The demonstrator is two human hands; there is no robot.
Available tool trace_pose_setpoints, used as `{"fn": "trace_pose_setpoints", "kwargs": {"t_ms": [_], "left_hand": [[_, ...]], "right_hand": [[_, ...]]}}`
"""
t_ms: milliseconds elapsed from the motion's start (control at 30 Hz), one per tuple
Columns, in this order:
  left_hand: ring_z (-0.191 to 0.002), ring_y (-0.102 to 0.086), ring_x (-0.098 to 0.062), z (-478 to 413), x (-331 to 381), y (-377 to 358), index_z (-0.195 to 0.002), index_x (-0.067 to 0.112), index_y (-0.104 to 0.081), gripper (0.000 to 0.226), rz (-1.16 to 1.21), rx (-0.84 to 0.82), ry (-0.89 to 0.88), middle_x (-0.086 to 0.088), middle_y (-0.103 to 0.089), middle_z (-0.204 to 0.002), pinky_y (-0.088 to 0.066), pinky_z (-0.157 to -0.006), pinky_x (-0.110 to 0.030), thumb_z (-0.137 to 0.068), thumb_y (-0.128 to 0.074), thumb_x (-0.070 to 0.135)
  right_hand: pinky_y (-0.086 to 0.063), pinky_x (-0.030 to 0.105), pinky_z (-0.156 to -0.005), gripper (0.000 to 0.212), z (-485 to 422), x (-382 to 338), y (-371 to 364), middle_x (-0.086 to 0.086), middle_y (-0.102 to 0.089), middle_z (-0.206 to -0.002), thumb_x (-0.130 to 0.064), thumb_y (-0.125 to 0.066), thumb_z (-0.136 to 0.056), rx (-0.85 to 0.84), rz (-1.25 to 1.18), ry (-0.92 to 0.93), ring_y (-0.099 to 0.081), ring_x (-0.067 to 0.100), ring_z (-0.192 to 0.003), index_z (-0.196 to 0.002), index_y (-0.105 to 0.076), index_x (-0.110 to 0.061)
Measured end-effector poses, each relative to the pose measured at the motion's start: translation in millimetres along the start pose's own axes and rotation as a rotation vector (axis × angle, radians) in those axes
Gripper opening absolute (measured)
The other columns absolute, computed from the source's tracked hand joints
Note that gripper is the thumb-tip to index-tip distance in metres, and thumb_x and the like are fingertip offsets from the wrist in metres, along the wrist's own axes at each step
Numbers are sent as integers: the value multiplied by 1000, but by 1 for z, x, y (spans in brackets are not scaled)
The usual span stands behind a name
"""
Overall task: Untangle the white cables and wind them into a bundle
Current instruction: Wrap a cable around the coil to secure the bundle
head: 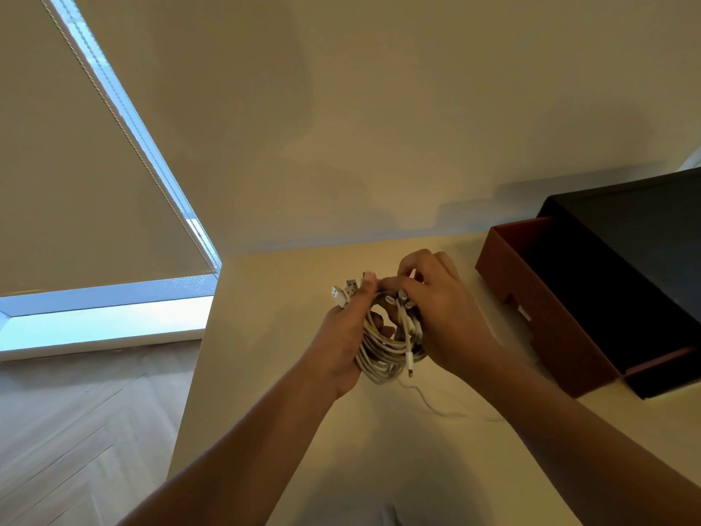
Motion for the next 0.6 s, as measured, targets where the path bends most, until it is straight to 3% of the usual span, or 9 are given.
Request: {"fn": "trace_pose_setpoints", "kwargs": {"t_ms": [133, 233, 300, 400, 500, 600], "left_hand": [[-105, -66, -38, -4, 0, 3, -105, 7, -71, 53, -25, -8, -5, -25, -69, -106, -53, -94, -46, -90, -50, 54], [-74, -71, -23, -5, -2, 3, -95, 11, -71, 50, -73, -74, 6, -13, -73, -77, -56, -73, -32, -91, -47, 55], [-48, -58, -10, -8, -7, 5, -98, 12, -70, 48, -59, -71, 26, 1, -61, -53, -47, -57, -24, -92, -46, 54], [-40, -49, -8, -9, -11, 8, -105, 7, -67, 48, -69, -66, 56, 4, -50, -47, -42, -51, -23, -93, -49, 51], [-44, -53, -10, -12, -14, 16, -89, 8, -67, 32, 10, -83, 85, -2, -56, -55, -45, -45, -20, -101, -46, 29], [-81, -54, -23, -13, -15, 22, -120, -2, -60, 32, 93, -72, 62, -22, -52, -103, -48, -75, -28, -97, -53, 19]], "right_hand": [[-42, 30, -67, 15, 0, -7, -2, 8, -56, -95, -19, -53, -87, -70, -133, 101, -48, 21, -82, -95, -59, -8], [-47, 37, -64, 5, -5, 0, -5, 3, -59, -80, -17, -50, -93, -176, -359, -116, -52, 19, -72, -92, -53, -14], [-46, 30, -60, 6, -10, 5, -7, -3, -60, -71, -16, -53, -95, -217, -529, -252, -55, 10, -65, -90, -51, -13], [-47, 27, -65, 11, -16, 9, -7, -1, -63, -77, -21, -61, -91, -324, -693, -306, -58, 8, -70, -91, -54, -13], [-52, 35, -72, 30, -17, 12, -2, 6, -67, -89, -22, -76, -80, -479, -773, -280, -64, 19, -80, -101, -56, -12], [-51, 40, -78, 32, -16, 13, -1, 14, -66, -92, -9, -75, -79, -519, -798, -302, -61, 26, -81, -104, -56, -4]]}}
Point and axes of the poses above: each hand's wrist, its own z-axis away from the middle knuckle, its own y-axis out of the back of the hand, x = y × z, the point moved 5 cm from there along -z, towards the middle knuckle
